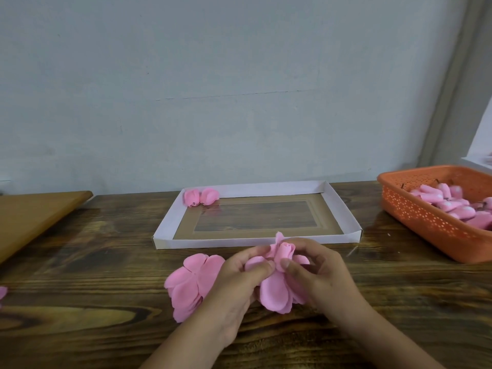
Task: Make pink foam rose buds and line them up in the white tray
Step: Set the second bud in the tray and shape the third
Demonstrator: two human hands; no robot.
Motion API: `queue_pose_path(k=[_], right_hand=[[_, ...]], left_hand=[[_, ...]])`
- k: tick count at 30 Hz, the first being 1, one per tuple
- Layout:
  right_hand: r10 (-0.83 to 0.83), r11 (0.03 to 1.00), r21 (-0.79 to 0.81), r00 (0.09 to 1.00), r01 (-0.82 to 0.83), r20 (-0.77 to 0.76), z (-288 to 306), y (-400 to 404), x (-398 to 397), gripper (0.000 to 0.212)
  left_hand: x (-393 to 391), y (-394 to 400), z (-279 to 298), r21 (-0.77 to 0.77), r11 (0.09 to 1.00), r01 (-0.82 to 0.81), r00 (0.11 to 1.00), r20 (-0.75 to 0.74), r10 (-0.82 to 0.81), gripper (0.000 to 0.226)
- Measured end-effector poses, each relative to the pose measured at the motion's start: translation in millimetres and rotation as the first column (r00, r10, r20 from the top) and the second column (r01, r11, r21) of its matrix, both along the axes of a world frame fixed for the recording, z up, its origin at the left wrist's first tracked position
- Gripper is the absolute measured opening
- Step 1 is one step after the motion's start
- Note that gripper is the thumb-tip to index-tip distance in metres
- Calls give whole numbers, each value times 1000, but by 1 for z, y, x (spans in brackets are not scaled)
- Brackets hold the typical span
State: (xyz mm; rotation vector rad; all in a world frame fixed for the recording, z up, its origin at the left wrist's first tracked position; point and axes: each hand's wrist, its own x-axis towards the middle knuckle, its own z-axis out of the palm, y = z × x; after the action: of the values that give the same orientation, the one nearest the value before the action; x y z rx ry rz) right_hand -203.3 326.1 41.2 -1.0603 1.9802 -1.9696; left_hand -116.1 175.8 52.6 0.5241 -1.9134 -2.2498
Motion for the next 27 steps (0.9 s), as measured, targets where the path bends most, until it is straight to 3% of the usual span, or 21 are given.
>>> queue_pose_path(k=[8,17,21,27], right_hand=[[43,999,-22,999,-42,24,4,0,2,29],[48,998,-41,999,-48,14,7,2,7,28],[-14,999,-39,994,18,105,2,0,4,47],[-36,999,-17,999,36,21,6,2,6,17]], left_hand=[[2,4,5,-56,998,37,999,-32,-39,26],[3,6,4,-87,995,-40,998,-45,36,19],[3,7,3,-114,993,-37,999,-44,32,22],[3,6,3,-106,993,-55,995,-85,46,21]])
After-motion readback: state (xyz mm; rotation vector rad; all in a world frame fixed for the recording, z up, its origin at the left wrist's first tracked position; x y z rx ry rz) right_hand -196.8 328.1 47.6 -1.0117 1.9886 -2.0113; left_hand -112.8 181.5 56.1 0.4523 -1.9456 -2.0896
